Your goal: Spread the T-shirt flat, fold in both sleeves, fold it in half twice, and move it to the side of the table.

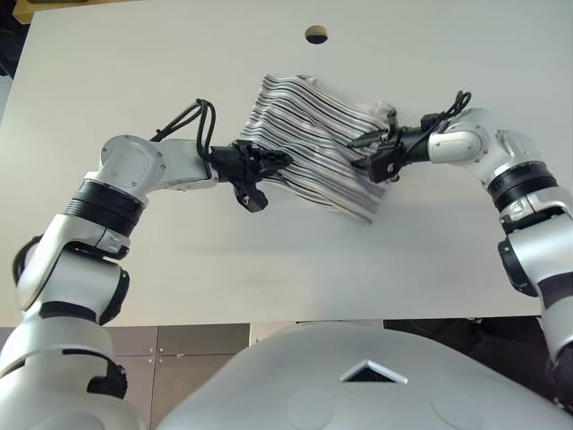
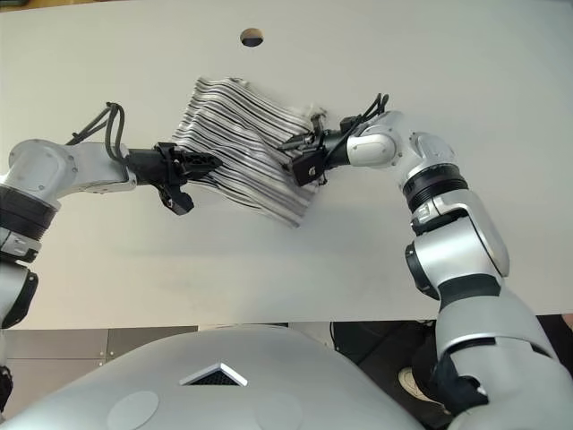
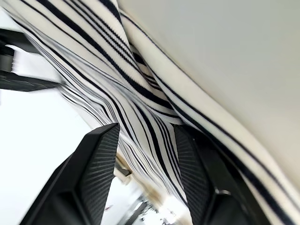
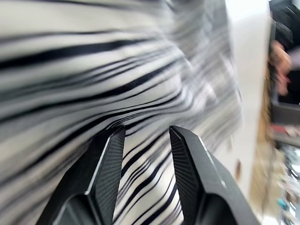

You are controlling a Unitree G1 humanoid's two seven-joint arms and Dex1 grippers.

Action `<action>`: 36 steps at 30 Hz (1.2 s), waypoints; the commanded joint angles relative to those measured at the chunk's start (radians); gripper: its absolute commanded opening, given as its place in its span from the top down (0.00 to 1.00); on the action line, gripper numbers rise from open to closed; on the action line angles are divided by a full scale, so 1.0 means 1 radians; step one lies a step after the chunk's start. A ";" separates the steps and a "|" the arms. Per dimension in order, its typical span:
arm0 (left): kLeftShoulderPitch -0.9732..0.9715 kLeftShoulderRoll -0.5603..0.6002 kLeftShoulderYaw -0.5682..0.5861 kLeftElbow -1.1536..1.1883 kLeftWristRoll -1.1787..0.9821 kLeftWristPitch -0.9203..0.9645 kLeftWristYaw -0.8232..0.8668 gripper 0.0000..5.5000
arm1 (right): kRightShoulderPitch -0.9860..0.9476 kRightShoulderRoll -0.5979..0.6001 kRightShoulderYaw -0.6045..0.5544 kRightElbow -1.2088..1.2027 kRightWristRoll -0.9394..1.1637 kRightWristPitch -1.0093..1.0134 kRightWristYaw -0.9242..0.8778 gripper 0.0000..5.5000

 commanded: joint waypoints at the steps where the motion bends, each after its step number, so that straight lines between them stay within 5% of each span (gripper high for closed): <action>1: -0.082 0.029 -0.136 0.029 0.173 0.048 0.158 0.60 | 0.164 -0.074 0.063 -0.325 0.229 0.178 0.327 0.68; 8: -0.171 0.047 -0.227 -0.127 0.257 0.080 0.394 0.60 | 0.263 -0.044 0.063 -0.617 0.336 0.354 0.370 0.68; 16: -0.292 0.142 -0.111 -0.128 0.144 0.049 0.425 0.60 | 0.289 -0.055 -0.018 -0.649 0.390 0.387 0.333 0.68; 20: -0.281 0.123 0.078 -0.136 -0.434 -0.027 0.209 0.60 | 0.336 -0.114 -0.137 -0.771 0.558 0.495 0.349 0.68; 22: -0.118 0.224 0.010 -0.291 -0.973 0.074 -0.106 0.58 | 0.364 -0.182 -0.244 -0.731 0.612 0.487 0.335 0.68; 25: 0.098 0.427 -0.092 -0.480 -1.376 0.161 -0.356 0.49 | 0.427 -0.291 -0.352 -0.663 0.645 0.423 0.348 0.62; 27: 0.222 0.498 -0.121 -0.493 -1.442 0.170 -0.439 0.42 | 0.473 -0.352 -0.391 -0.618 0.638 0.375 0.361 0.54; 32: 0.399 0.434 -0.080 -0.328 -1.376 0.133 -0.531 0.27 | 0.519 -0.383 -0.420 -0.505 0.612 0.290 0.370 0.38; 36: 0.502 0.429 0.007 -0.316 -1.366 0.110 -0.579 0.26 | 0.553 -0.392 -0.414 -0.504 0.598 0.243 0.387 0.37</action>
